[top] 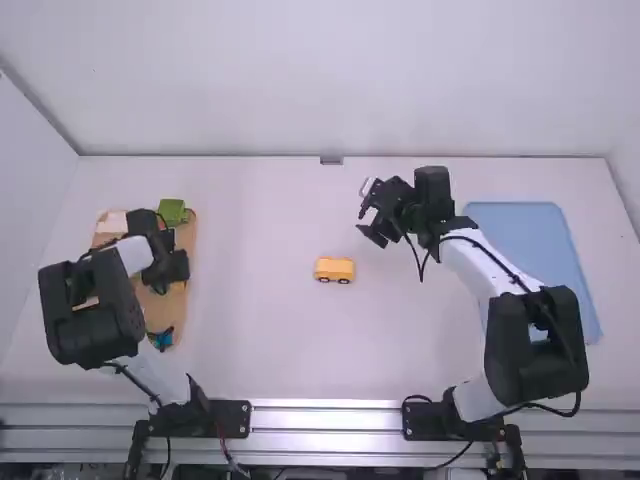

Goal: Assemble lego blocks to make yellow taxi

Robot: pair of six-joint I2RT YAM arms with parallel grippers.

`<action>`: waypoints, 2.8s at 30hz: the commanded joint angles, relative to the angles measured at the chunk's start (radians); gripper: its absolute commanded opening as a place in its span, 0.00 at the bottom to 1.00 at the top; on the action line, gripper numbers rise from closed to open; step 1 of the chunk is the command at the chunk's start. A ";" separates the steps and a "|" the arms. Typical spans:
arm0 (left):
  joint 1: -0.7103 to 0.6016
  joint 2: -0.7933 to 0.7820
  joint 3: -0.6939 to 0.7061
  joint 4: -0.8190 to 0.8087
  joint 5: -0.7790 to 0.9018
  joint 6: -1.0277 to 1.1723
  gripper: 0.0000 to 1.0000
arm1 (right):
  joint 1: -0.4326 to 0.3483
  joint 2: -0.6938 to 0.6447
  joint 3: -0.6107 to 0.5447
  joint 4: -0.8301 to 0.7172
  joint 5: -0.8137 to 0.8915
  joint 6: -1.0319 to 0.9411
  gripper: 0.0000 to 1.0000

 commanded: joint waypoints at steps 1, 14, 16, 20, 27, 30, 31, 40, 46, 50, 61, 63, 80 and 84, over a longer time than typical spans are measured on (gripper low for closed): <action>0.001 -0.005 -0.019 -0.010 0.011 -0.007 0.38 | 0.004 -0.013 0.006 0.002 -0.005 0.010 0.98; -0.011 -0.027 0.096 -0.093 0.008 -0.051 0.20 | 0.003 -0.013 0.006 -0.003 -0.005 0.010 0.99; -0.028 -0.045 0.124 -0.120 0.012 -0.028 0.18 | 0.004 -0.013 0.006 -0.005 -0.005 0.010 0.99; -0.092 -0.061 0.171 -0.182 0.125 0.180 0.15 | 0.004 -0.013 0.006 -0.005 -0.005 0.011 0.99; -0.331 -0.061 0.192 -0.189 0.256 0.597 0.27 | 0.004 -0.013 0.006 -0.018 -0.006 0.010 0.99; -0.418 -0.061 0.192 -0.189 0.248 0.672 0.28 | 0.005 -0.013 0.006 -0.036 -0.005 0.011 0.99; -0.456 -0.061 0.192 -0.195 0.247 0.705 0.28 | 0.006 -0.013 0.006 -0.044 -0.005 0.010 0.98; -0.664 -0.029 0.191 -0.198 0.246 0.918 0.35 | -0.021 -0.013 0.006 -0.086 -0.001 0.011 0.98; -0.688 0.021 0.191 -0.187 0.219 0.969 0.27 | -0.024 -0.013 0.006 -0.120 -0.002 -0.001 0.99; -0.682 0.019 0.192 -0.167 0.221 0.974 0.30 | -0.022 -0.013 0.005 -0.137 0.001 -0.001 0.98; -0.677 0.017 0.279 -0.227 0.333 0.963 0.99 | -0.023 -0.013 0.005 -0.134 -0.002 -0.008 0.99; -0.678 0.017 0.291 -0.229 0.340 0.962 0.99 | -0.023 -0.013 0.005 -0.135 -0.002 -0.033 0.99; -0.602 0.019 0.155 -0.180 0.692 1.458 0.99 | -0.002 -0.013 0.005 -0.138 -0.010 -0.024 0.99; -0.521 0.063 0.119 -0.098 0.864 1.404 0.99 | -0.002 -0.013 0.005 -0.149 -0.027 -0.024 0.99</action>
